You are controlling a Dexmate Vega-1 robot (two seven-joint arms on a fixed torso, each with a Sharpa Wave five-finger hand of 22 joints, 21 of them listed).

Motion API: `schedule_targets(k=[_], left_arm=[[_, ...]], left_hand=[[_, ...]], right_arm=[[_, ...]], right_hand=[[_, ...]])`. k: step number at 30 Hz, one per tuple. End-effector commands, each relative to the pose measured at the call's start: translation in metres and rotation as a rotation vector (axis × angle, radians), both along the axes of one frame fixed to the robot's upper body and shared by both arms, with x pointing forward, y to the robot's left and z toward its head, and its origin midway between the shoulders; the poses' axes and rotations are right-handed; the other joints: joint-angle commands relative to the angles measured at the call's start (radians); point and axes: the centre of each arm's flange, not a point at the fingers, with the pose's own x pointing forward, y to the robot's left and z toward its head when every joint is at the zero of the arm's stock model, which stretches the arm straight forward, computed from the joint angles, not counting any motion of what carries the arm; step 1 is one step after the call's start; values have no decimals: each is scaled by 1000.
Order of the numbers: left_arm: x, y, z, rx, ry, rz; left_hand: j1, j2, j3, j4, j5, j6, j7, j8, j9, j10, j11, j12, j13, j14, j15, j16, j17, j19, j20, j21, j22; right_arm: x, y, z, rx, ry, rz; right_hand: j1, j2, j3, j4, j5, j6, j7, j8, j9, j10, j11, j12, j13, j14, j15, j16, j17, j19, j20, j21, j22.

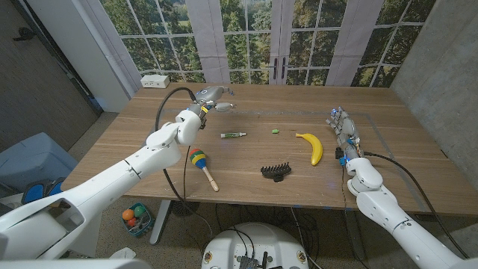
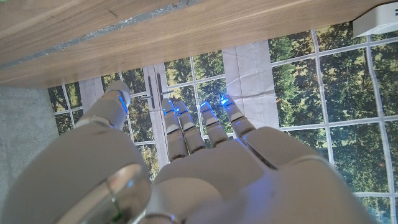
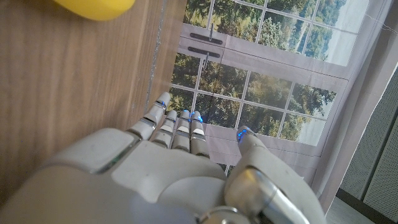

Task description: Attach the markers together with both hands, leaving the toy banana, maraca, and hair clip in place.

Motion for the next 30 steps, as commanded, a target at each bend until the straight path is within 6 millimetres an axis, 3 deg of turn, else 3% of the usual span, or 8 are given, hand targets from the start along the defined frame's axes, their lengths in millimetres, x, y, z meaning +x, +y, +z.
schedule_targets(k=[1,22,30], left_arm=[[-1,-5,-2,66,17,74],[5,-14,-8,155,55,150],[6,-19,-9,189,71,179]], left_hand=[[20,0,2,-2,6,9,0,5,2,8,3,-2,4,7,-62,3,3,2,-2,-5,4],[58,-16,-17,0,3,56,-20,23,3,42,-21,-5,6,7,-61,-3,4,5,-1,-19,4],[71,-21,-24,1,2,78,-20,32,4,54,-19,-6,6,12,-63,-2,4,7,2,-24,4]], right_arm=[[-2,0,-2,7,-1,-3],[0,-1,-6,25,-1,-4],[-1,-2,-8,36,-2,-5]], right_hand=[[-7,0,0,-4,-4,12,-1,11,2,9,-2,8,-2,13,-22,3,3,10,-27,-2,5],[-11,1,-2,-9,-4,16,0,10,2,15,-2,9,-2,16,-21,6,1,16,-26,-10,5],[-13,2,-2,-11,-3,20,0,11,2,20,0,10,-2,18,-20,7,0,18,-25,-12,5]])
